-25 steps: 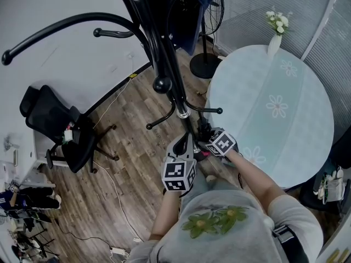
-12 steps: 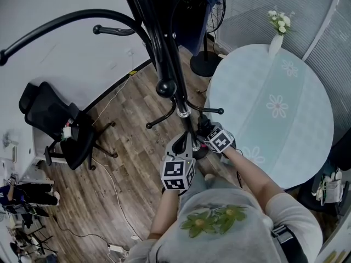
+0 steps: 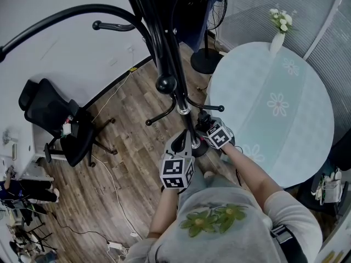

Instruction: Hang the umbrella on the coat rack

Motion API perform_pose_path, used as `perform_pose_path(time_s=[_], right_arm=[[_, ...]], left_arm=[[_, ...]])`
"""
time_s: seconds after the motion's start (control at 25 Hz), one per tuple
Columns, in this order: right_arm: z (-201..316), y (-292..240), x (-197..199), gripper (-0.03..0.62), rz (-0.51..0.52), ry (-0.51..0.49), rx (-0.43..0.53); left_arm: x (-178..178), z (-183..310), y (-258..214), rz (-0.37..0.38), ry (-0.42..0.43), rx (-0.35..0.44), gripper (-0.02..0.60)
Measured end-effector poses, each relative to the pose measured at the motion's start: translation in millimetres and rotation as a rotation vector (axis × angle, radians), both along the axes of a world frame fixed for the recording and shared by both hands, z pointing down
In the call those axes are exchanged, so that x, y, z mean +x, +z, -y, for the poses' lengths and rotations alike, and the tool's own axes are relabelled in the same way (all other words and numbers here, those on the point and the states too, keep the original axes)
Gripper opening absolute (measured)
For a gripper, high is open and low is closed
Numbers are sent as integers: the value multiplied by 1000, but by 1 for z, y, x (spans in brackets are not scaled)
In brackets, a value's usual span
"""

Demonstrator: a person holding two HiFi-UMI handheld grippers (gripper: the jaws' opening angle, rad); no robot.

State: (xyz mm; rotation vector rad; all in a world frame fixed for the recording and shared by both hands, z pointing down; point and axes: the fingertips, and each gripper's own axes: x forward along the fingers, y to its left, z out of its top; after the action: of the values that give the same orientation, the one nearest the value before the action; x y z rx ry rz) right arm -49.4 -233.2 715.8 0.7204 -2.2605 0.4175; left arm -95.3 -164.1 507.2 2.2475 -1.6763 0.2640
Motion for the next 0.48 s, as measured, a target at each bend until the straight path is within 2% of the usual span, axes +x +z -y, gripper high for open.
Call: perform_pose_path(time_s=[0.08,0.2,0.48], right_arm=[[-4,-4,-1,349,6,-12,0],[-7,-15,0,376,35,-16,25],[-12,-68,12,376,181,40,98]], left_arm=[[-1,-2,1,2,0,-2,2],[0,-5,4,8,0,-9,2],[4,-13,8,20,2,-21,2]])
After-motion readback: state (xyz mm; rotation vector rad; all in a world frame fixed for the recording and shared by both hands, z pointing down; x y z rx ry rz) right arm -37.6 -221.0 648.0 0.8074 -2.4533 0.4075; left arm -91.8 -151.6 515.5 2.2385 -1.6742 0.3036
